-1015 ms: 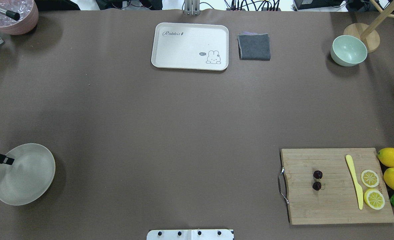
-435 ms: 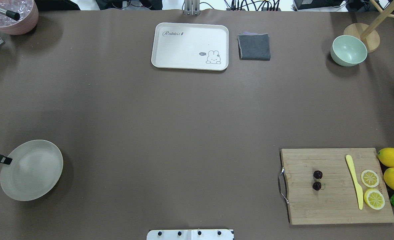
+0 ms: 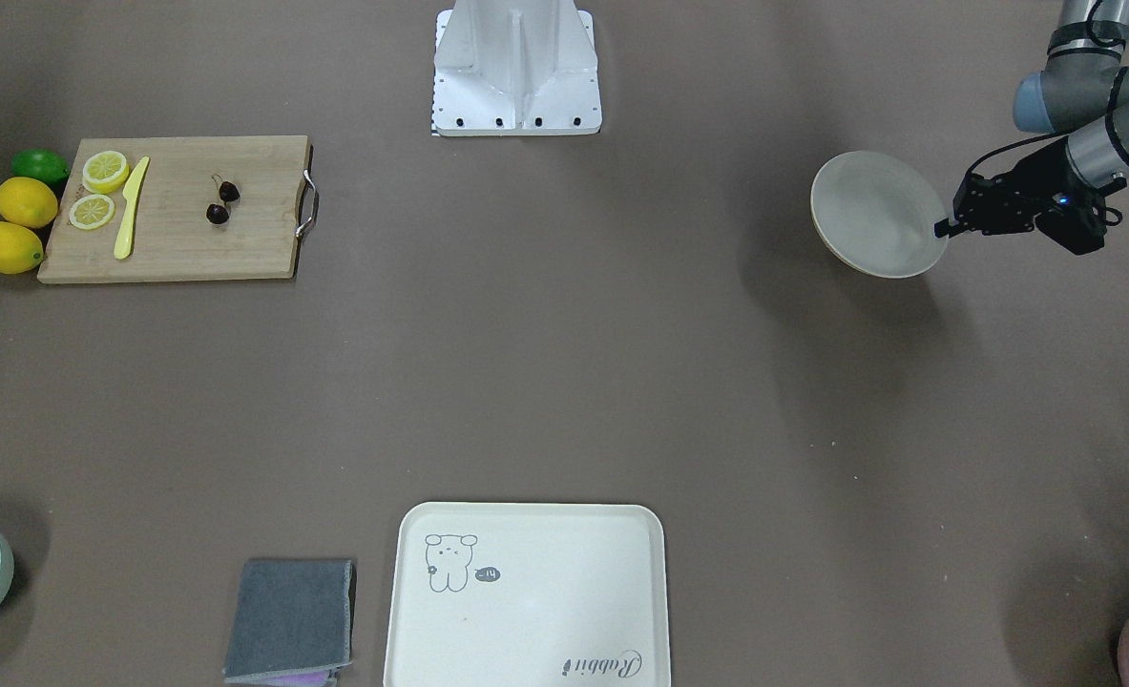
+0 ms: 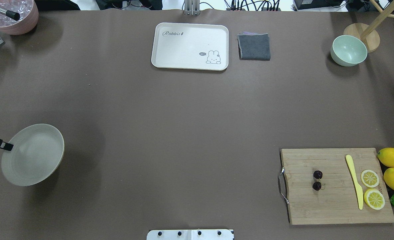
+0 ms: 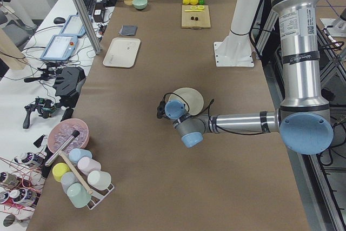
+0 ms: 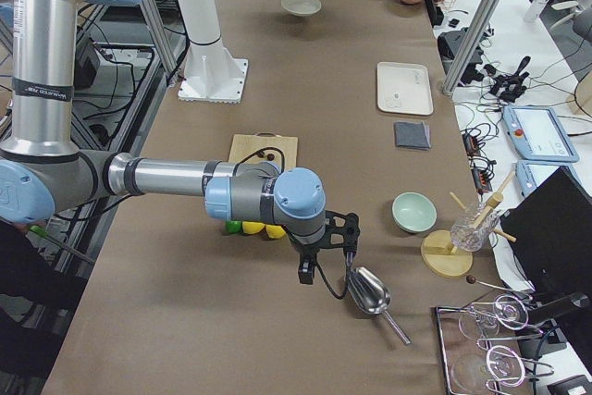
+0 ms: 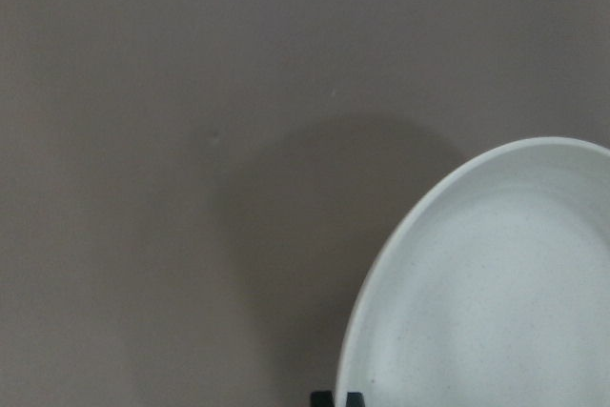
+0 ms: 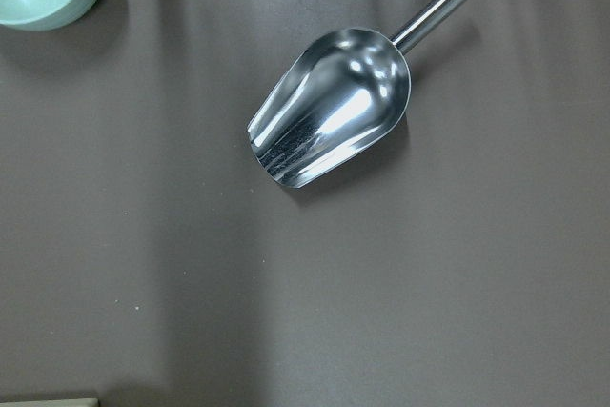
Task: Place red cherry on plate
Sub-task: 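Slide the white bowl with the left gripper toward the table center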
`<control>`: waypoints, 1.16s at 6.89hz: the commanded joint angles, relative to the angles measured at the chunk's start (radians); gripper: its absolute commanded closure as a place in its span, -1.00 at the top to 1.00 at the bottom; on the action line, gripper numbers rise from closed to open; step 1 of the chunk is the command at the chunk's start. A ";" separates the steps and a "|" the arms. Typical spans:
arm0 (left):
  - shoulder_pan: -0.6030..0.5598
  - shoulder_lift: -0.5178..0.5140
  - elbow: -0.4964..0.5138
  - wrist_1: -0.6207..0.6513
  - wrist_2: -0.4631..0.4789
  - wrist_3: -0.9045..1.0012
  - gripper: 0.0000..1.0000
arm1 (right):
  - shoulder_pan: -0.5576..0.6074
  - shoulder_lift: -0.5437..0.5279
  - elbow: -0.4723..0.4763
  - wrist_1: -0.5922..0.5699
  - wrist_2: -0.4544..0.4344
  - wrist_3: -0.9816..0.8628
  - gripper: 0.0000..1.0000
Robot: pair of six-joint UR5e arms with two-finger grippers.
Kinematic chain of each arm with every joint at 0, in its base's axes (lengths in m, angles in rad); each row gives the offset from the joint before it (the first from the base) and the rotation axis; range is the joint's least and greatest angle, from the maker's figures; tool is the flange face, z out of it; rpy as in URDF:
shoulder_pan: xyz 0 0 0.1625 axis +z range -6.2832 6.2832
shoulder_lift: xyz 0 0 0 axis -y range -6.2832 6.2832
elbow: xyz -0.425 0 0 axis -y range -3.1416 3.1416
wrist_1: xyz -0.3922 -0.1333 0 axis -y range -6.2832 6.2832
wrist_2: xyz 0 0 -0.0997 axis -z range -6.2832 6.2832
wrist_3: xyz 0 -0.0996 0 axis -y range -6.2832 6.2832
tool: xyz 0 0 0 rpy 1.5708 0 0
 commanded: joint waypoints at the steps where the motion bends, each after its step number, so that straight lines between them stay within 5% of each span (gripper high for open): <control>1: -0.002 -0.201 0.006 0.042 0.092 -0.291 -1.00 | 0.000 -0.002 0.005 0.002 0.011 -0.002 1.00; 5: 0.294 -0.499 -0.011 0.272 0.437 -0.501 -1.00 | -0.002 -0.005 0.014 0.003 0.013 -0.003 1.00; 8: 0.501 -0.544 -0.040 0.302 0.617 -0.601 -1.00 | -0.002 -0.006 0.014 0.002 0.014 -0.002 1.00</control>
